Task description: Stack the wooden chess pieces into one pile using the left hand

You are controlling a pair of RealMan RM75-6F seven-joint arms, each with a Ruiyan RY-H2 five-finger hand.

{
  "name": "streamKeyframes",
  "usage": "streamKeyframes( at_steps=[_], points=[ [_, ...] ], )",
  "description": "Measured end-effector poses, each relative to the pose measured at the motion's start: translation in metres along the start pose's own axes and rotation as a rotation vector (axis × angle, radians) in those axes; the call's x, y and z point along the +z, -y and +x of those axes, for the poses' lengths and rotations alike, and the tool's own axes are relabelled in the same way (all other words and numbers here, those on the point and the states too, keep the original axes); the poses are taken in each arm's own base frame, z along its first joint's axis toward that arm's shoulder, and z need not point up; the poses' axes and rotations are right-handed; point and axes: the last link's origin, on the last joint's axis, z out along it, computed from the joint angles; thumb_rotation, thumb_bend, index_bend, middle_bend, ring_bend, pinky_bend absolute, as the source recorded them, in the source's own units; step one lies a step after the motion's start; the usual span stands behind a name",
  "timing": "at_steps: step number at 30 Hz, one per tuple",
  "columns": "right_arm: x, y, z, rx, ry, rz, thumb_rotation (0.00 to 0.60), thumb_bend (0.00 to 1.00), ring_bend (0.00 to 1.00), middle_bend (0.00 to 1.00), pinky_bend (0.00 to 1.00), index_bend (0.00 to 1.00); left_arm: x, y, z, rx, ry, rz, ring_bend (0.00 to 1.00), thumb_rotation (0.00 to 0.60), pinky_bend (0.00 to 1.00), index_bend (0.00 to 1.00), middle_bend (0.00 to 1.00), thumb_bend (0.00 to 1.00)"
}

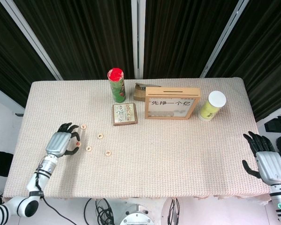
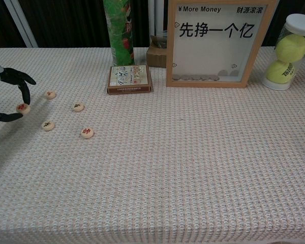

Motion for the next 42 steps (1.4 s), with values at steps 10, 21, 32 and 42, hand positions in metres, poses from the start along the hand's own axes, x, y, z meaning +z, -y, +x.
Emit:
streamKeyframes(
  at_steps=[10,21,32,42],
  points=[
    [0.000,-0.003,0.002,0.012,-0.007,-0.006,0.600,0.33,0.00,0.00,0.00,0.00,0.013,-0.022,-0.002,0.055,0.053,-0.012,0.00,0.600,0.01,0.50,0.13,0.31],
    [0.000,-0.002,0.002,0.011,-0.006,-0.001,0.600,0.33,0.00,0.00,0.00,0.00,0.007,-0.028,-0.017,0.034,0.094,0.000,0.00,0.600,0.01,0.50,0.13,0.31],
    [0.001,-0.002,0.001,0.009,0.002,-0.003,0.600,0.33,0.00,0.00,0.00,0.00,0.010,-0.032,-0.022,0.022,0.084,-0.017,0.00,0.600,0.01,0.50,0.13,0.31],
    [0.002,-0.004,0.001,0.008,0.006,-0.011,0.600,0.33,0.00,0.00,0.00,0.00,0.009,-0.027,-0.023,0.010,0.099,-0.008,0.00,0.600,0.01,0.47,0.13,0.31]
  ],
)
